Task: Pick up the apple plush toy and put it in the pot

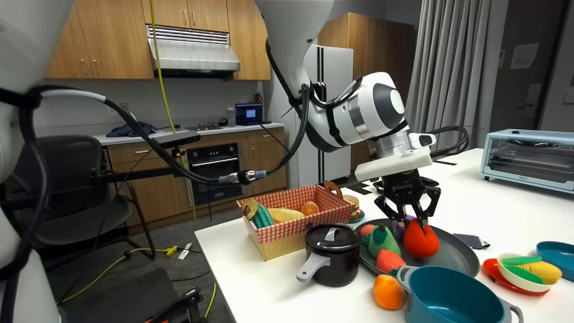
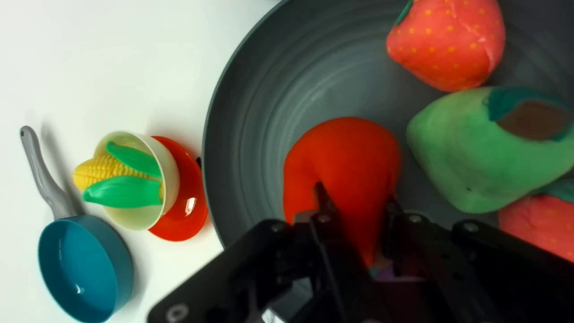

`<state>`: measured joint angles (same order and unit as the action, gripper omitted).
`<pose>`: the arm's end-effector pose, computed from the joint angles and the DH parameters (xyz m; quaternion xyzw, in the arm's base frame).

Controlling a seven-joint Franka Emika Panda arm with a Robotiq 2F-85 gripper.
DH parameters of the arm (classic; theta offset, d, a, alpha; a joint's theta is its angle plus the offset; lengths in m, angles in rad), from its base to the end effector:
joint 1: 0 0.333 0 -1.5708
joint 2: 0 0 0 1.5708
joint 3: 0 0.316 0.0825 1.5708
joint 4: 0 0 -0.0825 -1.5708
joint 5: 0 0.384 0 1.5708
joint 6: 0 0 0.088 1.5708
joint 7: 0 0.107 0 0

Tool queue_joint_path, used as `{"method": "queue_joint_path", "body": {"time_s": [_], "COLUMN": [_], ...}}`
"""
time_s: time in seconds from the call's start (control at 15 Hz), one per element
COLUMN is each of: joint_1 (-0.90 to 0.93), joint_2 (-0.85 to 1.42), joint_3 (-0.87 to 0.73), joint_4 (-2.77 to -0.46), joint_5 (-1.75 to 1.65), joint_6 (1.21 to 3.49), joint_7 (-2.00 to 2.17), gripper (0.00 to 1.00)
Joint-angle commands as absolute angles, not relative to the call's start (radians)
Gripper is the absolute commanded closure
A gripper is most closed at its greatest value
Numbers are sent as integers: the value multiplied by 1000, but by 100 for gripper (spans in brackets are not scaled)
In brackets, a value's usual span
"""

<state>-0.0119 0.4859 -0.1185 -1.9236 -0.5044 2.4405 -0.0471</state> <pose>0.6253 -0.0793 0.2414 0.9693 0.1546 -0.0044 0.1911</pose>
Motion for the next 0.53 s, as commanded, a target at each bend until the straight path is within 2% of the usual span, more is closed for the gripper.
{"method": "queue_joint_path", "body": {"time_s": [0.0, 0.13, 0.47], "joint_1": [23, 32, 32], "joint_2": [355, 286, 132], "joint_3": [-146, -146, -142], "joint_4": [-2021, -2062, -2160], "joint_5": [-539, -553, -612], "joint_6": [2445, 2439, 2432], "joint_7": [7, 33, 145], "gripper": [94, 97, 95]}}
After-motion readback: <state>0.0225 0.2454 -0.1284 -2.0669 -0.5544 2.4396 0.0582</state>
